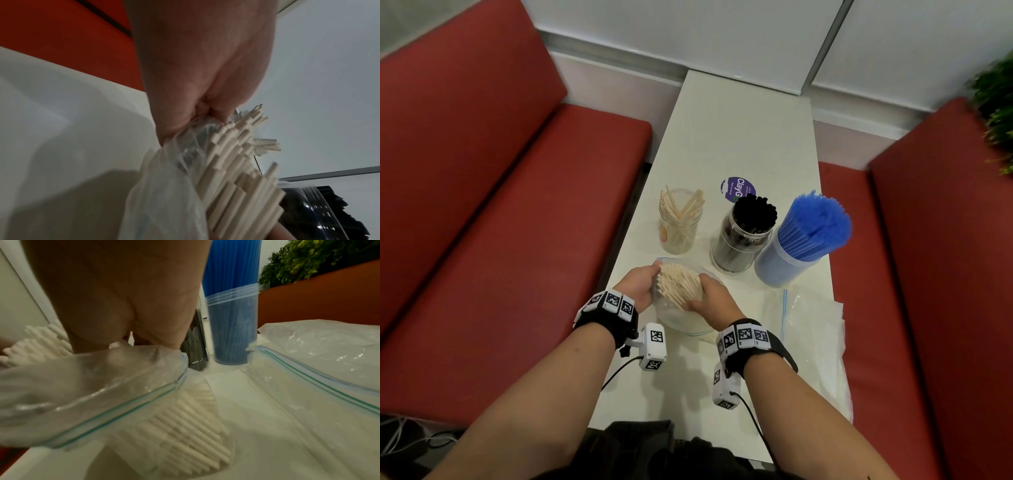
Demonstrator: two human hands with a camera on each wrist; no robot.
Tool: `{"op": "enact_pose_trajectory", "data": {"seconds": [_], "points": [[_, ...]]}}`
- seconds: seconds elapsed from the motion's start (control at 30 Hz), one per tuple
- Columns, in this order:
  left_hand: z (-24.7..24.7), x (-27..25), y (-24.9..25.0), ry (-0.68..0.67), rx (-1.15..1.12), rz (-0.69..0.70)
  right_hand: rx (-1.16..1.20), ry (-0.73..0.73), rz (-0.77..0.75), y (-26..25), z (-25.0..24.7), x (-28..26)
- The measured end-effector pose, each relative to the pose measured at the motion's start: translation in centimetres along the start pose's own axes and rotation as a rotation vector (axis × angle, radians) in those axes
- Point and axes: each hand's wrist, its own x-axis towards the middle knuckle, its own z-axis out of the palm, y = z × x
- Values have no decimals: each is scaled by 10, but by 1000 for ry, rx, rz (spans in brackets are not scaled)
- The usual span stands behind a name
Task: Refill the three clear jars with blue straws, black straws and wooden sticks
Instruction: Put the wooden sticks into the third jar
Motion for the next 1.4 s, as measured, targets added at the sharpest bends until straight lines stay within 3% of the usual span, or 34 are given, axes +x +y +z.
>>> {"op": "enact_pose_trajectory", "data": {"seconds": [0.13, 0.33, 0.57, 0.77, 0.9, 1.03, 1.23, 1.4], "points": [[-10, 2, 2, -64, -33, -8, 83, 54, -44, 2, -10, 0], [-5, 8, 5, 41, 133, 113, 149, 65, -11, 2, -11, 2], [-2, 5, 13, -121, 314, 164, 344, 150, -116, -14, -32, 14], [-2, 3, 12, 4, 309, 48, 600, 235, -127, -18, -38, 16], [-10, 1, 12, -111, 382, 10, 635, 267, -144, -22, -38, 15], [-16, 4, 15, -113, 374, 91, 722, 404, -201, -30, -44, 19], [-17, 3, 19, -104, 376, 115, 593, 234, -135, -24, -30, 22], [-14, 1, 21, -75, 195, 122, 652, 346, -151, -16, -32, 23]]}}
